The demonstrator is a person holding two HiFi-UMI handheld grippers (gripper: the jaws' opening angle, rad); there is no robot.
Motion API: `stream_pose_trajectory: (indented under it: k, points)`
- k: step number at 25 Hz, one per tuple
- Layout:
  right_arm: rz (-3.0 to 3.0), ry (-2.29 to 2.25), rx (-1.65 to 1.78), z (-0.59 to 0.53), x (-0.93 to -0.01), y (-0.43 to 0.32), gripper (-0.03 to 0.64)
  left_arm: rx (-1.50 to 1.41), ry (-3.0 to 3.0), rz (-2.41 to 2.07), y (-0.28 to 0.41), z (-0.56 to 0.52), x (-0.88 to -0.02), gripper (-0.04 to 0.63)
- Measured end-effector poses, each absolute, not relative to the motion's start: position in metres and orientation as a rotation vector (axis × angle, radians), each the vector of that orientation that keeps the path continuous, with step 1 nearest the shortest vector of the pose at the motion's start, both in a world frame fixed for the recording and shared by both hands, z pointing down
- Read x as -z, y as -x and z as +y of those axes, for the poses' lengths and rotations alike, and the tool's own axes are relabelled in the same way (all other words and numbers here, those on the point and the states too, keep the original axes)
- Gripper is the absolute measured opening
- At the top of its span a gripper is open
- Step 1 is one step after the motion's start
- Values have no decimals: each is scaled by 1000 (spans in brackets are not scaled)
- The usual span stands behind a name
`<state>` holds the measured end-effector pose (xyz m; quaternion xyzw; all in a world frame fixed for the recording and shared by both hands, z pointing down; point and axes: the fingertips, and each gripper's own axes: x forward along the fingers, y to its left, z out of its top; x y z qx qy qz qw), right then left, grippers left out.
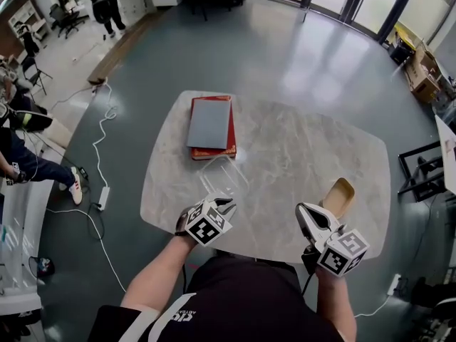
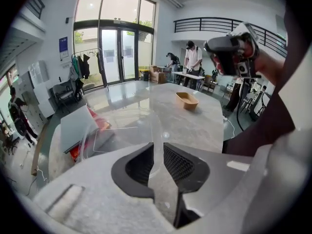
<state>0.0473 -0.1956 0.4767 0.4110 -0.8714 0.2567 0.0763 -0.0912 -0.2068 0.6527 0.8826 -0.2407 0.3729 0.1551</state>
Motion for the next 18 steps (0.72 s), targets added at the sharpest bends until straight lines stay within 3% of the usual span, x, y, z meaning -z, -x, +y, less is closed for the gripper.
stream_pose_trajectory:
  k: [18]
  points:
    - [-2739, -1155, -630, -214, -430, -60, 2, -589, -2592, -984, 96, -219, -497, 66]
